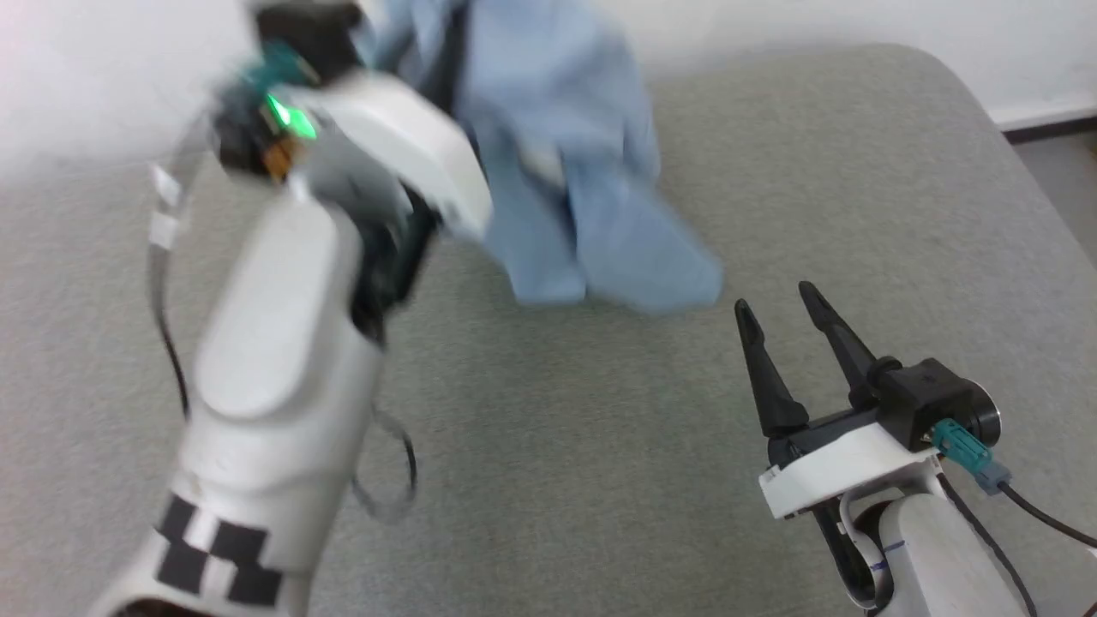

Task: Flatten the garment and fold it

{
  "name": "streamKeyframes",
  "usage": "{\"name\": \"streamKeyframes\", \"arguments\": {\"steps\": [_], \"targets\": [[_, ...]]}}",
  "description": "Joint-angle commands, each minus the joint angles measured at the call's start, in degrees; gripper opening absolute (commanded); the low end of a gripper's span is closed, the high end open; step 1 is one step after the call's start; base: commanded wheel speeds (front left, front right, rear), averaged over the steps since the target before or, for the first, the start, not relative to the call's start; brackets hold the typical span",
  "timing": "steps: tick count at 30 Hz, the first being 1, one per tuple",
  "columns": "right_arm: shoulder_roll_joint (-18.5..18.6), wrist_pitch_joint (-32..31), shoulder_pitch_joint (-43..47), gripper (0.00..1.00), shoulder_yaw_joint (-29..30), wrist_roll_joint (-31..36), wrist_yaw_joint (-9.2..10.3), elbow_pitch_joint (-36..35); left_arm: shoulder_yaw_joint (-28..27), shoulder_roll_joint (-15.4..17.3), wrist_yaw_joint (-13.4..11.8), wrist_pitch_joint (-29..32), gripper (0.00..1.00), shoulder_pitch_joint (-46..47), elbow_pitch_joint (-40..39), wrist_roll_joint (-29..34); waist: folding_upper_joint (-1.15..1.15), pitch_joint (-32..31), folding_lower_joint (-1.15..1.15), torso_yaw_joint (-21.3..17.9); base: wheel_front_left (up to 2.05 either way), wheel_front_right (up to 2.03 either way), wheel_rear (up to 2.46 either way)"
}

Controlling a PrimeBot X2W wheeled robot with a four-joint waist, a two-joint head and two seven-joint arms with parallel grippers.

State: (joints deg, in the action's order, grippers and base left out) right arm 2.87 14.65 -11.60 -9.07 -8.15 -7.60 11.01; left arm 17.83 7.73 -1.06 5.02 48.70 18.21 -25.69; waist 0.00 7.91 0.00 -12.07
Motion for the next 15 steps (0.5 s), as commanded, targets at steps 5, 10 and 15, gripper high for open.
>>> {"name": "streamKeyframes", "arguments": {"steps": [5, 10, 15], "targets": [[0.0, 0.0, 0.4, 1.00, 0.3, -0.6, 0.11, -0.4, 4.8, -0.8, 0.3, 7.4, 0.00, -8.0, 9.5, -0.5, 0.00, 1.1, 0.00, -2.1, 0.00, 0.00, 0.00], [0.0, -0.1, 0.3, 1.00, -0.2, -0.8, 0.11, -0.3, 9.0, -1.3, 0.9, 18.0, 0.00, -13.6, 16.9, -1.5, 0.00, 1.8, 0.00, -1.5, 0.00, 0.00, 0.00], [0.0, -0.2, 0.2, 1.00, -0.5, -0.8, 0.11, -0.1, 11.0, -1.4, 2.1, 24.5, 0.97, -16.5, 18.8, -2.9, 0.00, 1.8, 0.00, 0.2, 0.00, 0.00, 0.00]]}}
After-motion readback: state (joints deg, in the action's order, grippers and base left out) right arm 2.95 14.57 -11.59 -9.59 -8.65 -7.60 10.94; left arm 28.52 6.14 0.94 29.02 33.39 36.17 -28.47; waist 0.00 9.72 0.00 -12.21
